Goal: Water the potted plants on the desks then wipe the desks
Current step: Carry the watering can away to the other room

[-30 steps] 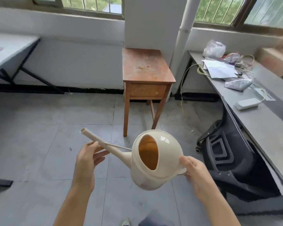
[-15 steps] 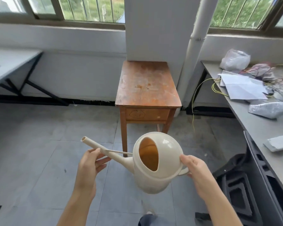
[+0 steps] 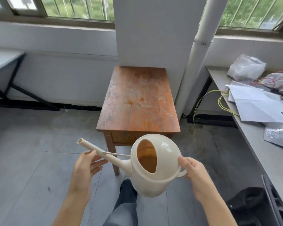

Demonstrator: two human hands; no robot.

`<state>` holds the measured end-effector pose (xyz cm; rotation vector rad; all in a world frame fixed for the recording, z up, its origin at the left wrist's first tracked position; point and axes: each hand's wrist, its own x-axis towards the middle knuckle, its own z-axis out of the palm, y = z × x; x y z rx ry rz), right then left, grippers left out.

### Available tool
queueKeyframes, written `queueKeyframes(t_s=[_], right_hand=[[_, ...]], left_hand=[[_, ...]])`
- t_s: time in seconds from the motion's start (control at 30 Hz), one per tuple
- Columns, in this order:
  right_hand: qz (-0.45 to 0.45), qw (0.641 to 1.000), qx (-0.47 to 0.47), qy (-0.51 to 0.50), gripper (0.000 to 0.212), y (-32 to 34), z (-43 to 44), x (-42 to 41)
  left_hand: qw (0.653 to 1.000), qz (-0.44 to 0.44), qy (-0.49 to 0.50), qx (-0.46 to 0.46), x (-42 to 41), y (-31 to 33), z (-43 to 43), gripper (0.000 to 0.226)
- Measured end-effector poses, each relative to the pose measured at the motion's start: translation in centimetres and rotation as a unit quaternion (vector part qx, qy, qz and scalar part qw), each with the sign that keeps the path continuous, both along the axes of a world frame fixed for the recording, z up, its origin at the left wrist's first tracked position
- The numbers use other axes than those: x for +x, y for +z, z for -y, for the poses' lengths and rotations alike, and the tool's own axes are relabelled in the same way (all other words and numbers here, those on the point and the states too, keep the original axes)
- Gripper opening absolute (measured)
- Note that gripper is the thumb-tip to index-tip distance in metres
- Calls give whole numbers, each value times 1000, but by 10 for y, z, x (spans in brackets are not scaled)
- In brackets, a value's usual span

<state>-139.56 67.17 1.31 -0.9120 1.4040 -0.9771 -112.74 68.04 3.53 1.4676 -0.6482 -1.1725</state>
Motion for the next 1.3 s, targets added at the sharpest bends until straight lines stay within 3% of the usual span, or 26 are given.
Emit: queueKeyframes(t_s=[0.1, 0.27, 0.4, 0.43, 0.63, 1.07, 1.3], right_hand=[[-12, 1000, -10, -2, 40, 3, 53, 5], [-12, 999, -31, -17, 26, 19, 145, 13], [-18, 998, -39, -34, 64, 22, 207, 18], [-18, 998, -42, -41, 65, 21, 222, 18], [-31, 998, -43, -24, 23, 27, 310, 7], [-52, 998, 7, 33, 34, 35, 514, -8], [-41, 998, 36, 44, 43, 9, 621, -3]], left_hand=[[1000, -8, 0, -9, 2, -4, 61, 22], [999, -21, -11, -29, 7, 4, 172, 20], [999, -17, -17, -32, 9, 6, 243, 18], [999, -10, -22, -31, 9, 7, 259, 18], [999, -1, -32, -25, 1, 10, 332, 17], [999, 9, -36, -1, -9, 23, 516, 9], [998, -42, -15, 34, -5, -1, 613, 14]])
